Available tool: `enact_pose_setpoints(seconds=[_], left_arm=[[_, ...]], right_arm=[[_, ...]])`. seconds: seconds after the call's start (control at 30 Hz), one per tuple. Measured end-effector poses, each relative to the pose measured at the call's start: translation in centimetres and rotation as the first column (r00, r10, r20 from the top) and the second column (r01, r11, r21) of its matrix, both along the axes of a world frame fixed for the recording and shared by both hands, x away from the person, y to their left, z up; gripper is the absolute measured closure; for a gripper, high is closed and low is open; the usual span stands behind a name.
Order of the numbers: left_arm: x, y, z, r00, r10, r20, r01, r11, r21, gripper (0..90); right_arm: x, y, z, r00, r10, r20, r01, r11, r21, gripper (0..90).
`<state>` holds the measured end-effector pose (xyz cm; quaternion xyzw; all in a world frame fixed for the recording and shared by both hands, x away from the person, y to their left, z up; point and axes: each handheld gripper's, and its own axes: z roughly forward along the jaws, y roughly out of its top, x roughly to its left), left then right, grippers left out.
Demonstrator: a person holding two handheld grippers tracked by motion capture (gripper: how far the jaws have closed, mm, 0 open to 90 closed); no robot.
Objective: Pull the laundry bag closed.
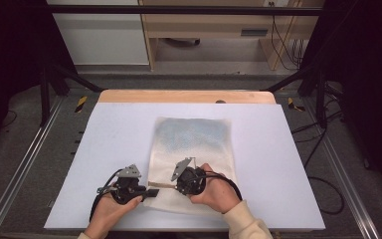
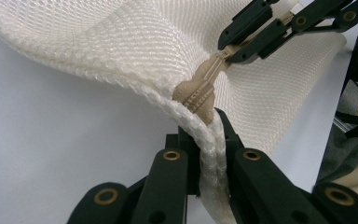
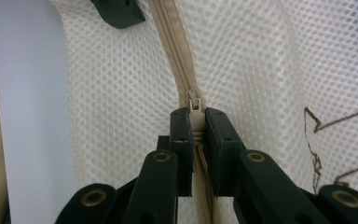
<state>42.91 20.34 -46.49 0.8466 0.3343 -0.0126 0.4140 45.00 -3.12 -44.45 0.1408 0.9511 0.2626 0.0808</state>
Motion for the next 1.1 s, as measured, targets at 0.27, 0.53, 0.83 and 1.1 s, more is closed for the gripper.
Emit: enact_pose_setpoints(seconds=[0.27,0.53,0.83,1.1], left_arm=[[-0.2,-0.3,0.0,0.9999,-0.012,0.005,0.012,0.9999,-0.004,85.5],[-0.2,-0.2,0.0,1.0000,-0.008,0.002,0.008,0.9999,-0.012,85.5],[-0.2,-0.1,-0.1,1.0000,-0.008,0.003,0.008,0.9999,-0.008,85.5],[-0.3,-0.1,-0.2,1.0000,-0.005,-0.001,0.005,0.9998,-0.017,85.5]], right_arm=[[-0.3,-1.4,0.3,0.9999,-0.014,-0.004,0.014,1.000,0.014,82.3],[-0.4,-2.7,0.2,0.9993,-0.037,-0.006,0.037,0.999,0.018,82.3],[-0.7,-5.0,0.4,0.9958,-0.091,-0.002,0.091,0.995,0.034,82.3],[-1.0,-7.4,0.5,0.9904,-0.138,-0.005,0.138,0.989,0.052,82.2]])
